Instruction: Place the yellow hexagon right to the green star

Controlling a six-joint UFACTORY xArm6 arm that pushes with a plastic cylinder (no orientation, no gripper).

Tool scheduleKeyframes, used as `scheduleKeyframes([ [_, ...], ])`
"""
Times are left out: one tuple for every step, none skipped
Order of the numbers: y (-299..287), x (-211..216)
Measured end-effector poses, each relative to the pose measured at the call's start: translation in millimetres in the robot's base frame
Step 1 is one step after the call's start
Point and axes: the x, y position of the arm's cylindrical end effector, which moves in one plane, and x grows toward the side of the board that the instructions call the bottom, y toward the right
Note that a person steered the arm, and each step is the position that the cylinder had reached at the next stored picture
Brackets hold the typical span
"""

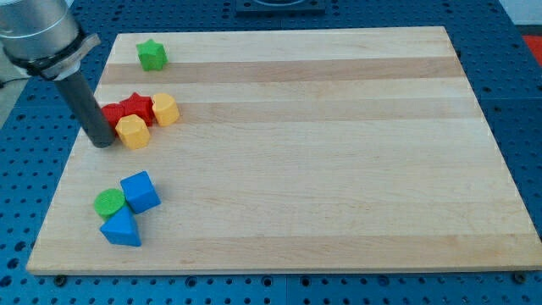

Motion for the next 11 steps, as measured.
scheduleKeyframes([
  [33.5, -0.2],
  [68.9, -0.2],
  [93.9, -8.5],
  [126.7, -28.9],
  [187.8, -72.5],
  [217.8, -106.7],
  [242.8, -109.1],
  [218.1, -74.8],
  [169.6, -64.5],
  [186.6, -69.4],
  [195.5, -85.0],
])
